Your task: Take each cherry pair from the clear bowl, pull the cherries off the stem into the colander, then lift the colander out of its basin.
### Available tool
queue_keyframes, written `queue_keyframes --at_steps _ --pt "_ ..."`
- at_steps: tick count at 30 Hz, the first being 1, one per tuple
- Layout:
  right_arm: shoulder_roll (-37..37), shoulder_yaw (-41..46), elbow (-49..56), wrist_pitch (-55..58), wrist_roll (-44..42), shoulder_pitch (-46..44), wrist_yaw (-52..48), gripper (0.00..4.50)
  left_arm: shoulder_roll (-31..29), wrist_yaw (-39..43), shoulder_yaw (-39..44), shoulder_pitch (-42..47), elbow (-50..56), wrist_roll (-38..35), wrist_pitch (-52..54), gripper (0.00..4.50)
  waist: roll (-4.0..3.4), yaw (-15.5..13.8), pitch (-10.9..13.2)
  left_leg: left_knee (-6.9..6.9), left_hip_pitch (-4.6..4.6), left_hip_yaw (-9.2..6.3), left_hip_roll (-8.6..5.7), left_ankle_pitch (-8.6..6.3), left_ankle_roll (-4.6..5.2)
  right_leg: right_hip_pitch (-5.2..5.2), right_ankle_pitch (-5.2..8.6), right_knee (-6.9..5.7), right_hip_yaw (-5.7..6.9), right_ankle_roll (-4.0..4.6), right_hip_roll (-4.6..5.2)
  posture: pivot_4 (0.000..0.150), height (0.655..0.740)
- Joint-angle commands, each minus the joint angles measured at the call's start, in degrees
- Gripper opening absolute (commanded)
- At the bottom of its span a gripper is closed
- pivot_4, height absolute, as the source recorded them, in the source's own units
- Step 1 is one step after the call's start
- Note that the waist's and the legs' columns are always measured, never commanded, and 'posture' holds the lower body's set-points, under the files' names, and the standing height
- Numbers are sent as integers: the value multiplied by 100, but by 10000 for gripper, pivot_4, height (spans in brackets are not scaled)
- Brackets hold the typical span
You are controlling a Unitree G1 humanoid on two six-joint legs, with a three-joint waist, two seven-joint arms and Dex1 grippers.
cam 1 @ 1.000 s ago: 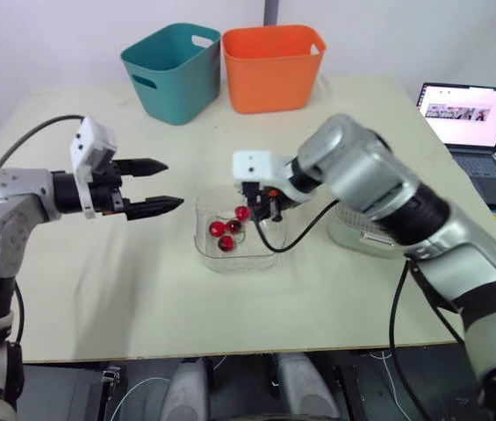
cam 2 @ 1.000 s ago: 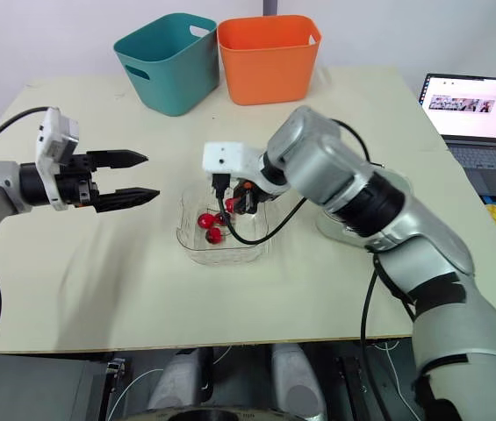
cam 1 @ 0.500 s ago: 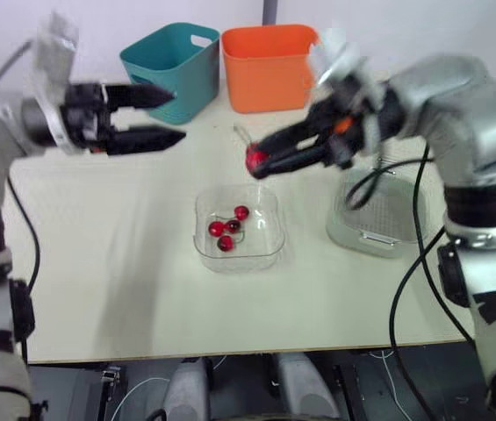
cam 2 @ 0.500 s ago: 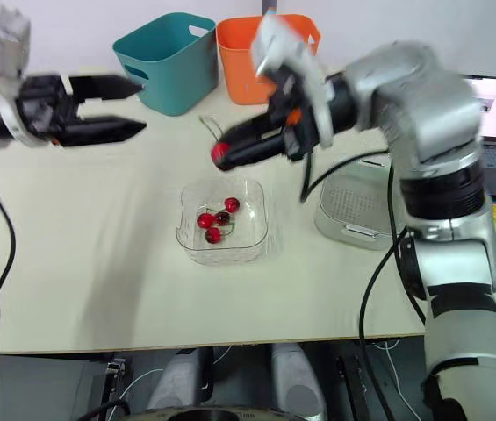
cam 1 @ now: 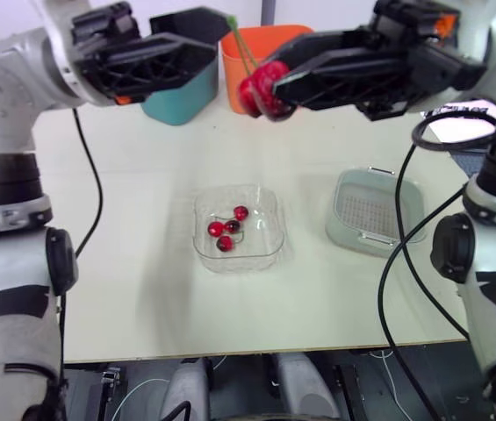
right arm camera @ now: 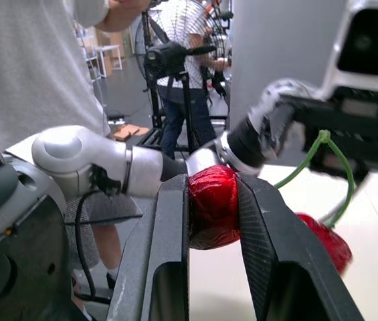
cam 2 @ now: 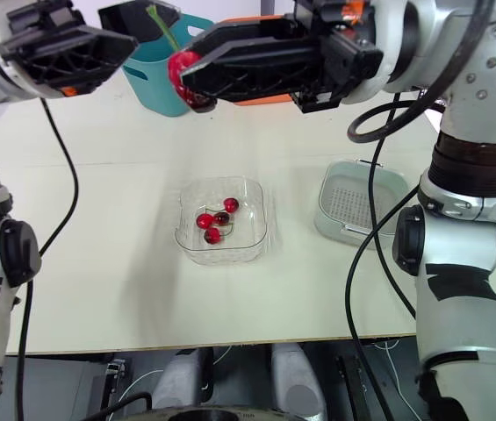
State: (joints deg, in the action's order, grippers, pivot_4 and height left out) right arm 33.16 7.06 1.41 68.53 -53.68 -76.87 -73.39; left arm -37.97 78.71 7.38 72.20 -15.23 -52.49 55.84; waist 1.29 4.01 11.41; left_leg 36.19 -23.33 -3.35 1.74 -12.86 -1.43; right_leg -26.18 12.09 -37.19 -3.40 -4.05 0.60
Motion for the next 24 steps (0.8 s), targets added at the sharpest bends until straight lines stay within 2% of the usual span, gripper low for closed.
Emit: queue_keyframes --at_steps 1,10,11,13,23,24 --pt "6 120 224 25 -317 -54 193 7421 86 34 78 306 -136 -12 -50 45000 0 -3 0 0 0 0 0 0 0 -1 0 -1 0 0 0 1500 7400" --pt "-13 19 295 4 -627 29 464 7421 252 246 77 273 91 -254 293 45000 0 -3 0 -1 -1 0 0 0 0 -3 0 -1 -1 0 0 1500 7400" --pt "-18 13 284 0 -648 25 493 7397 285 219 86 251 109 -264 308 43161 0 -5 0 -1 -1 0 0 0 0 -3 0 -1 -1 0 0 1500 7400" --pt "-19 5 273 -2 -690 29 531 7391 360 139 136 225 123 -340 382 38944 0 -9 0 0 -1 0 0 0 0 -2 0 -1 -1 -1 0 1500 7400" --pt "-22 -25 193 -7 -858 45 646 7391 322 65 201 122 216 -498 567 2169 0 -5 0 0 -1 0 0 0 0 -3 0 -2 -1 0 0 1500 7400" --pt "-20 -25 175 -2 -873 50 650 7391 294 36 204 115 209 -456 539 301 0 -6 0 0 -2 0 0 0 0 -2 0 -1 -1 0 0 1500 7400"
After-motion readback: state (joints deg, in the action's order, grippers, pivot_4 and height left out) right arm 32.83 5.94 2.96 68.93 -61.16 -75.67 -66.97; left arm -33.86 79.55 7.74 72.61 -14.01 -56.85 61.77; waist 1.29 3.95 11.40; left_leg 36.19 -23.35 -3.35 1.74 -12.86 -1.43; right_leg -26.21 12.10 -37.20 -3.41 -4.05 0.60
